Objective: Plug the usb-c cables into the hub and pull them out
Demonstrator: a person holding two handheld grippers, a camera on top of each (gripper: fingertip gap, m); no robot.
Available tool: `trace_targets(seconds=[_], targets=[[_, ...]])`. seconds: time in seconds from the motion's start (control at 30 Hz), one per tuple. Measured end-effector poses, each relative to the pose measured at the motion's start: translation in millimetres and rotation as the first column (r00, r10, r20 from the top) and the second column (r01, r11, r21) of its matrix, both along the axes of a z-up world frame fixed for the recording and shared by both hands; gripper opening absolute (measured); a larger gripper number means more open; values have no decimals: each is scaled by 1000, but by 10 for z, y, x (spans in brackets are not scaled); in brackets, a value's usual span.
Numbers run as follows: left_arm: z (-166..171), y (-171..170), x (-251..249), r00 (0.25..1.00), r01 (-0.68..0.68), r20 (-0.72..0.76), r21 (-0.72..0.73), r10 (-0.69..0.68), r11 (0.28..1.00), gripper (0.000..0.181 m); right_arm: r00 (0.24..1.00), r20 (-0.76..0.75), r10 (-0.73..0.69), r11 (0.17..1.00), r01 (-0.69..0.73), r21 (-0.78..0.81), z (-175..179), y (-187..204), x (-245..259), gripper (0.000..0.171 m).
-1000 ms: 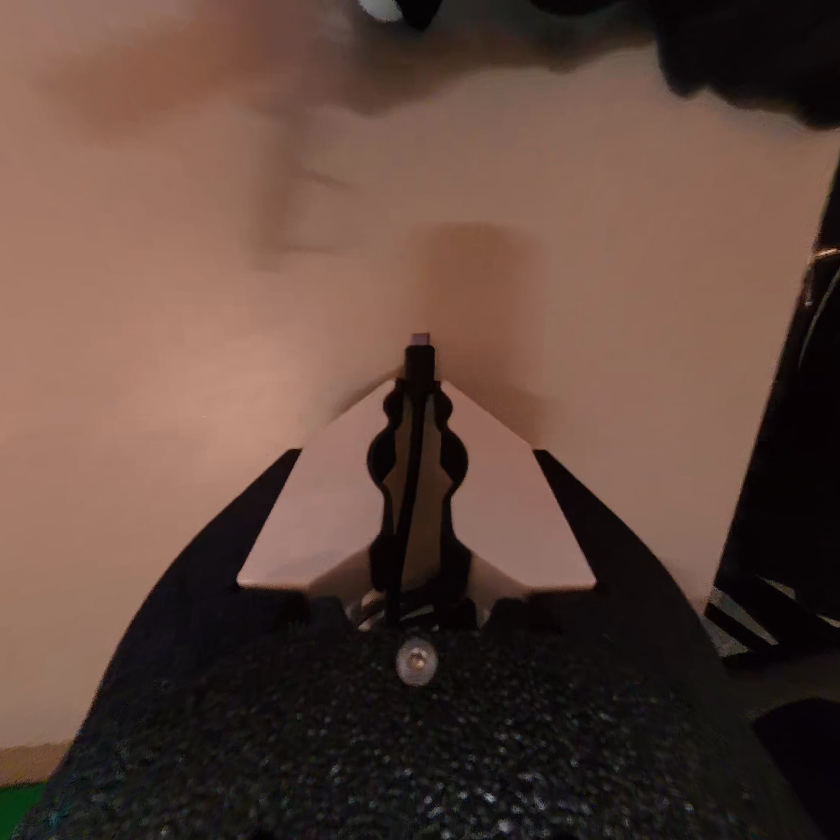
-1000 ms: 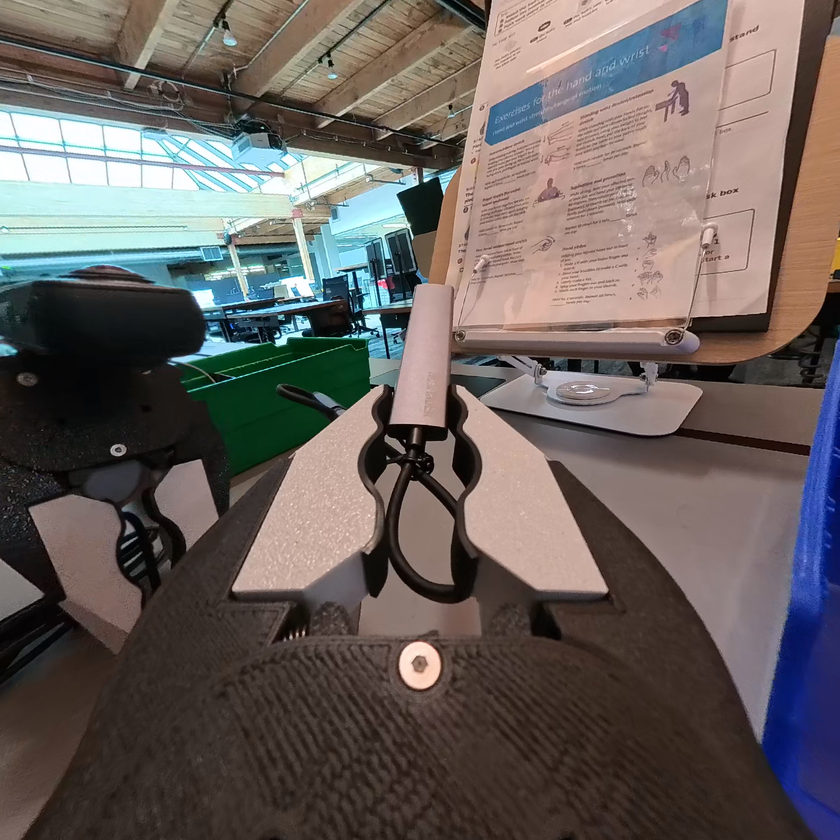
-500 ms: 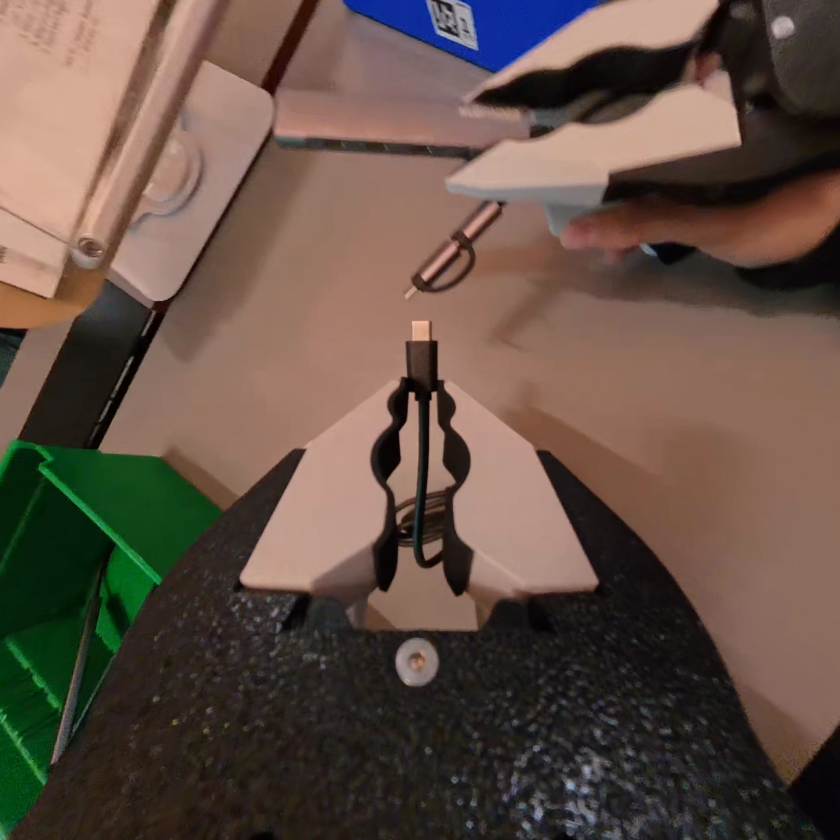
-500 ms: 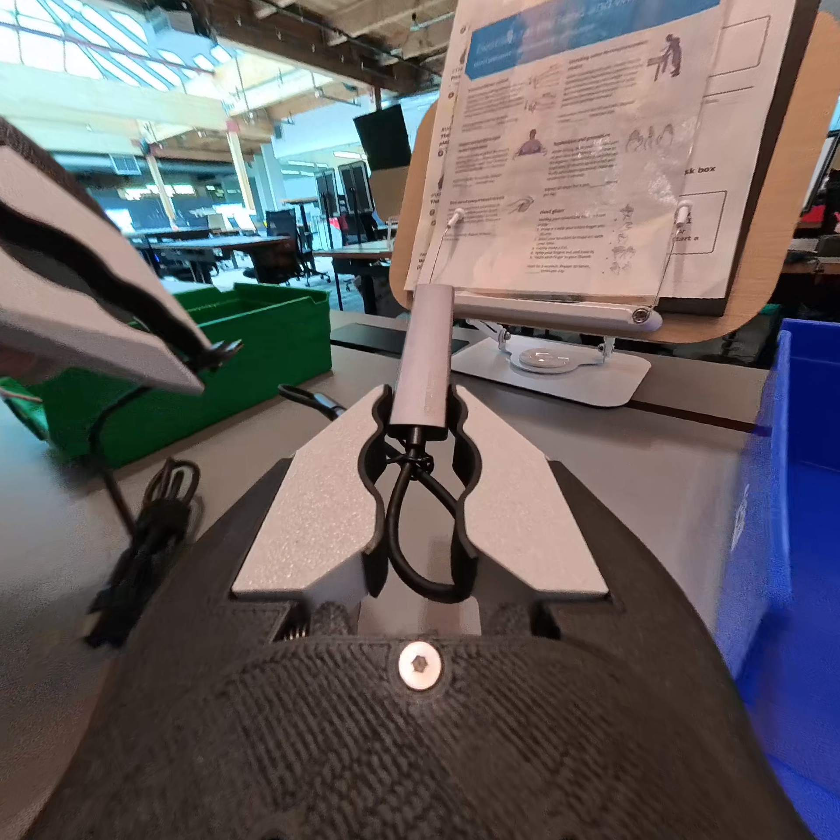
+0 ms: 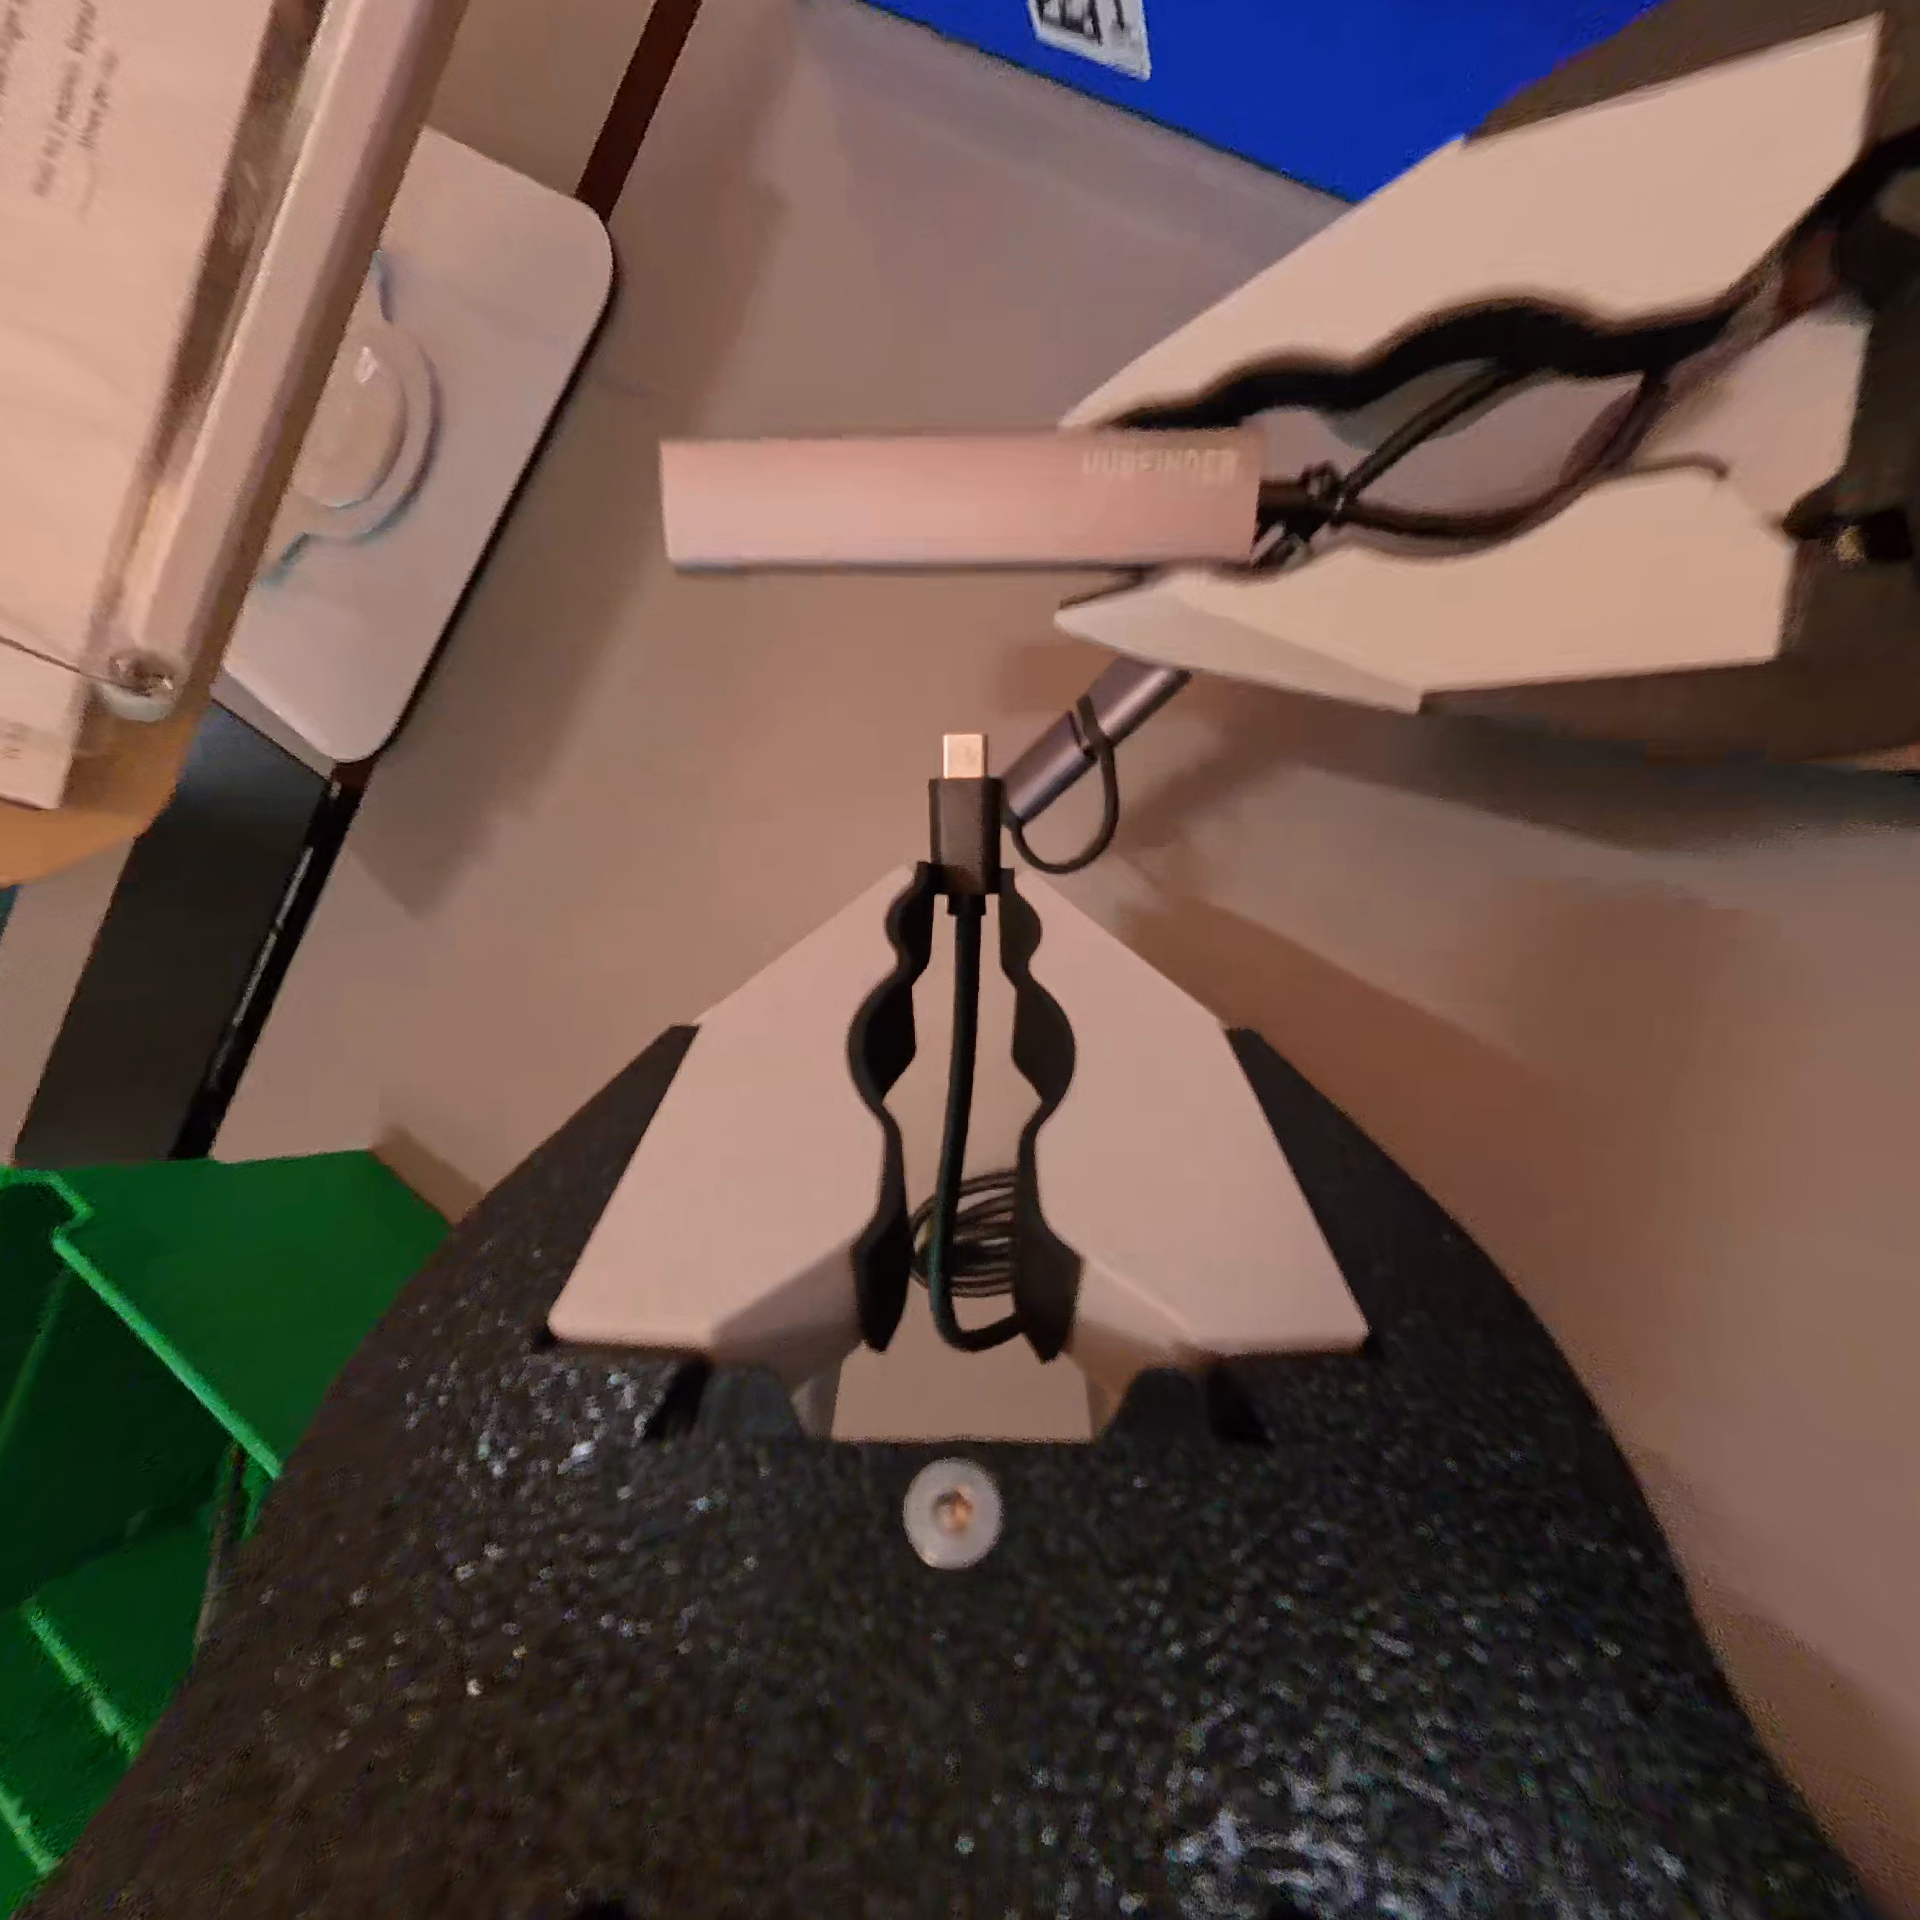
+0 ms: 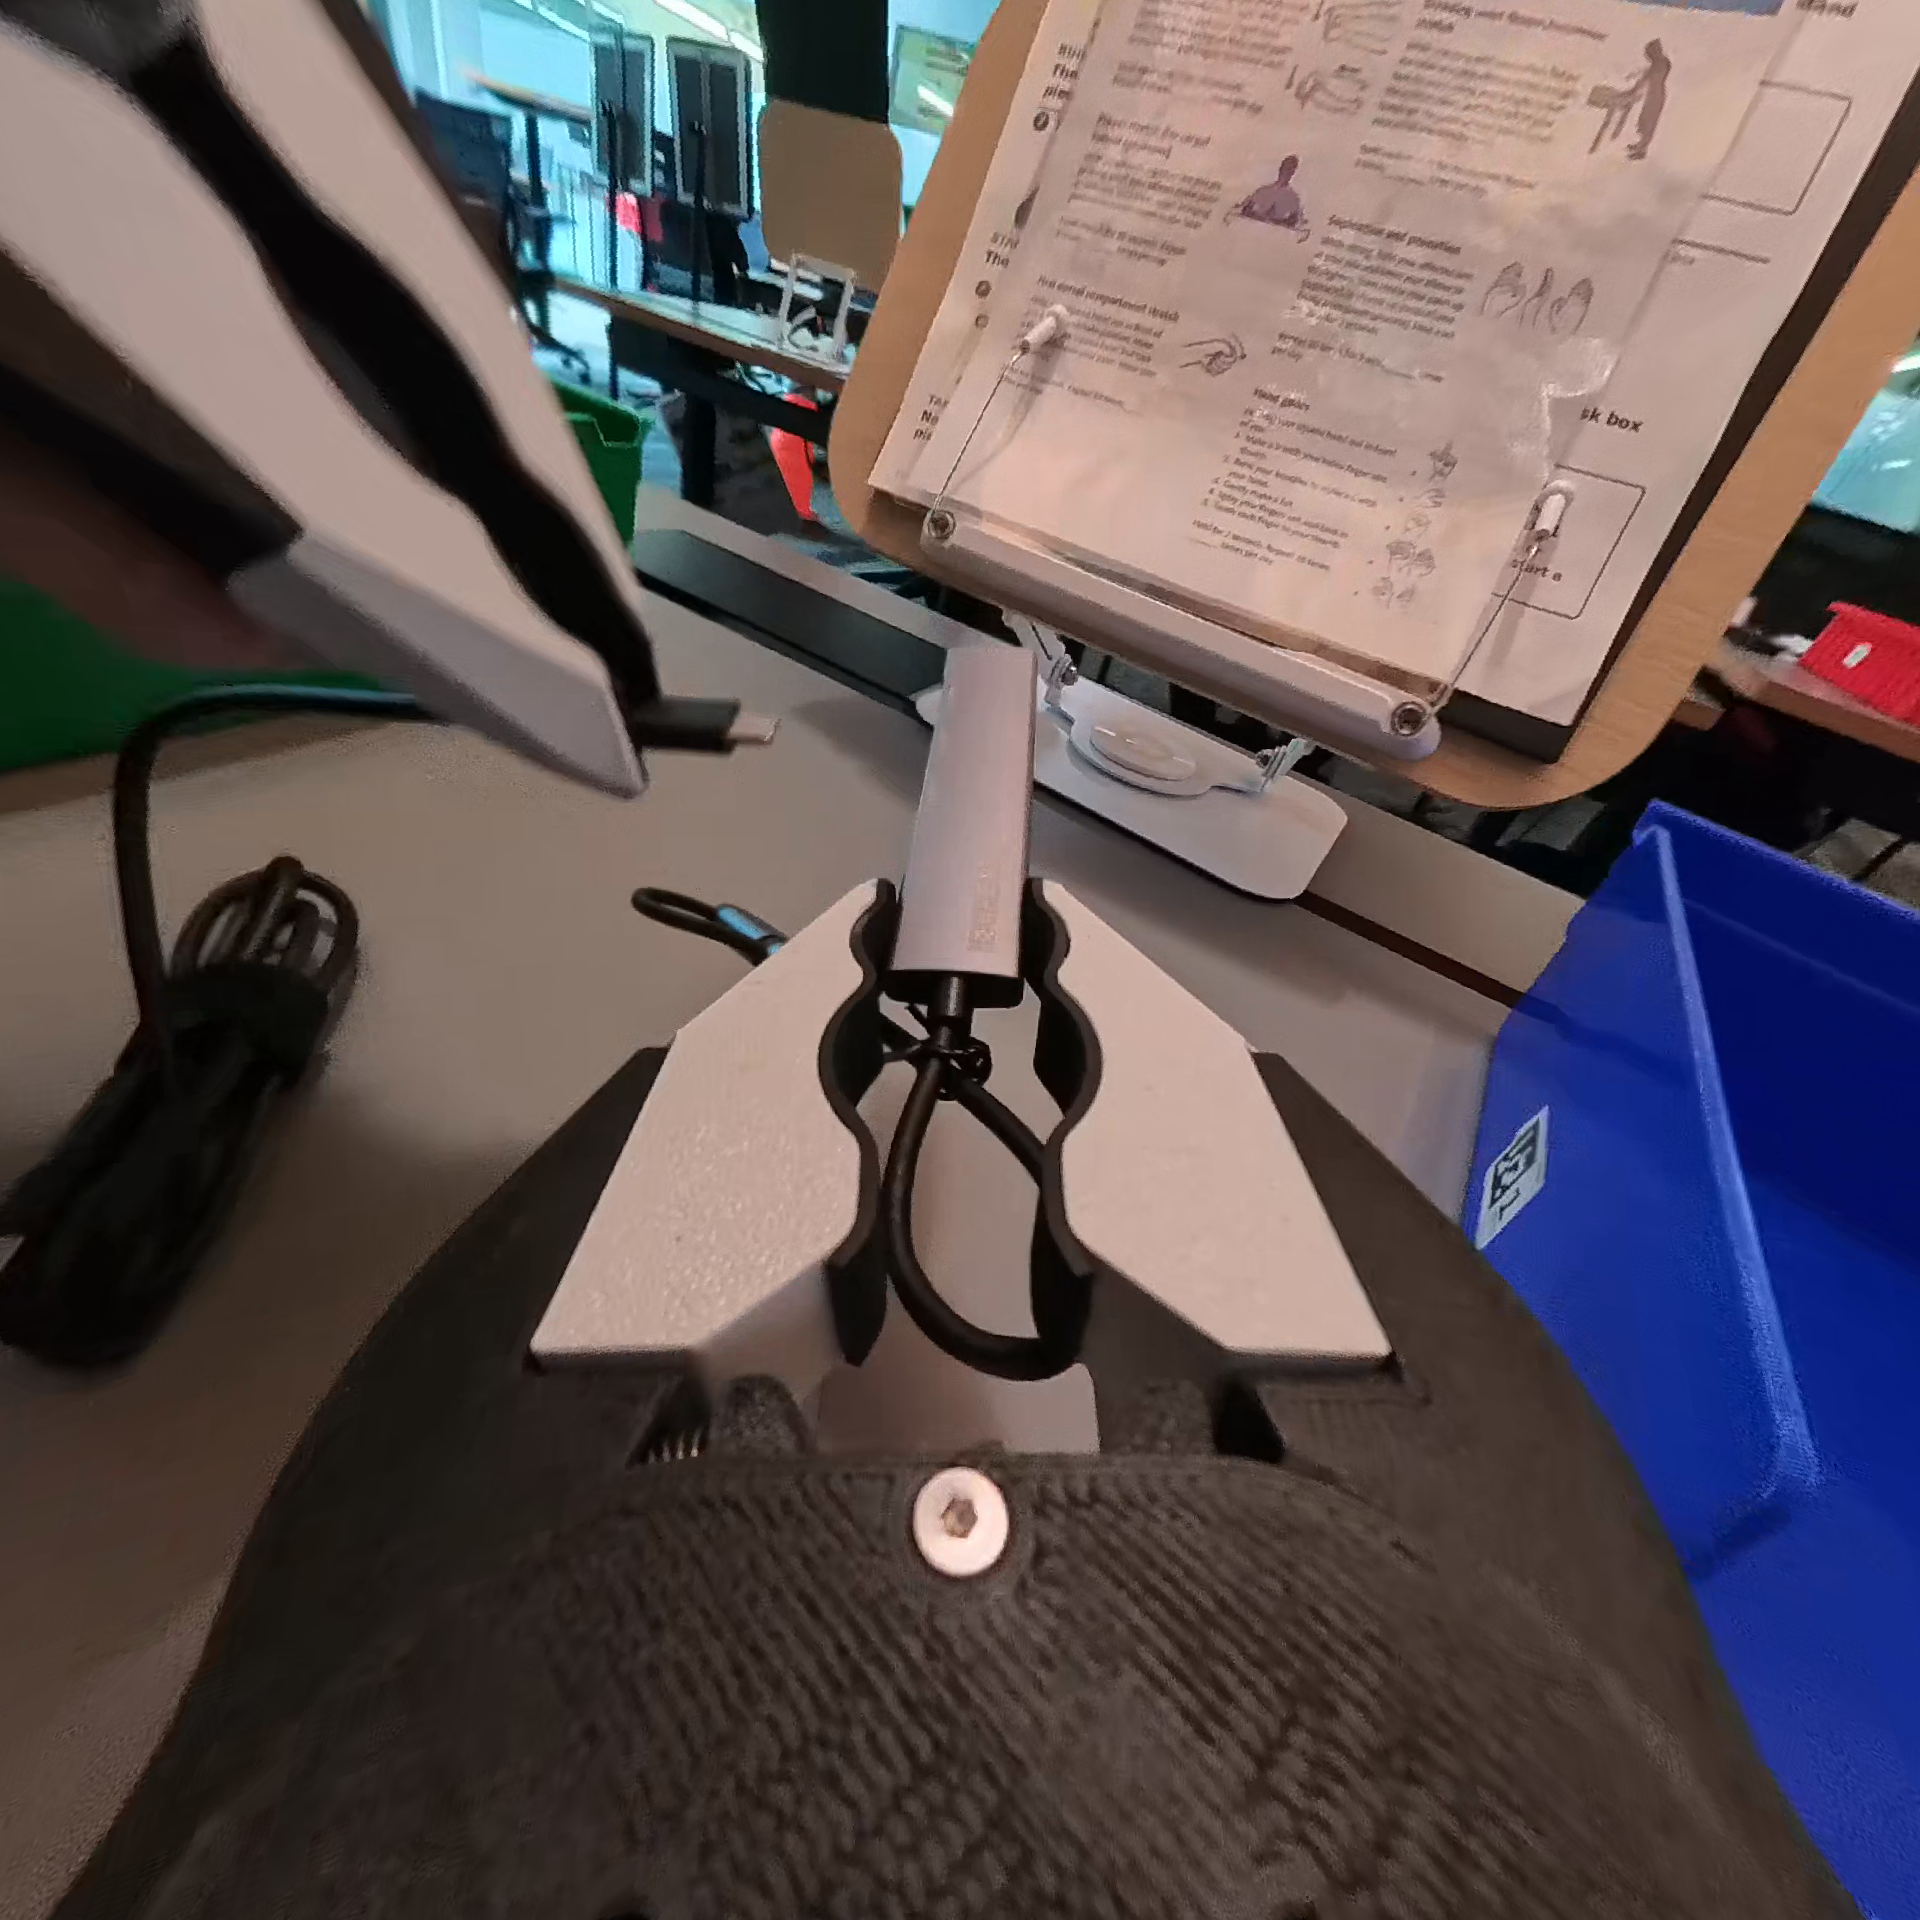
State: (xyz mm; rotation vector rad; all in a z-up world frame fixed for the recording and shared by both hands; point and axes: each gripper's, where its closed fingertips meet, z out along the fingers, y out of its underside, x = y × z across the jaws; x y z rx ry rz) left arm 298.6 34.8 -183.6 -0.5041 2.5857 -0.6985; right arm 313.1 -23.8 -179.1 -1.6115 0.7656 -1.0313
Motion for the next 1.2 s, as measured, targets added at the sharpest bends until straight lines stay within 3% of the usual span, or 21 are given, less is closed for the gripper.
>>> trace_targets(seconds=[0.03, 0.33, 0.8, 1.2], targets=[[49, -43, 10, 1000, 19, -3, -15, -19, 1000, 10, 1000, 13, -5, 1000, 5, -19, 1, 9, 4, 24], [-52, -216, 66, 991, 106, -72, -39, -108, 994, 10, 999, -5, 52, 991, -51, 123, 81, 46, 1, 24], [-5, -200, 109, 997, 73, -26, -24, -74, 997, 10, 998, -3, 66, 994, -65, 88, 60, 97, -24, 24], [106, -271, 138, 989, 97, 109, 38, -101, 995, 9, 997, 24, 75, 995, -76, 63, 171, 78, -48, 24]])
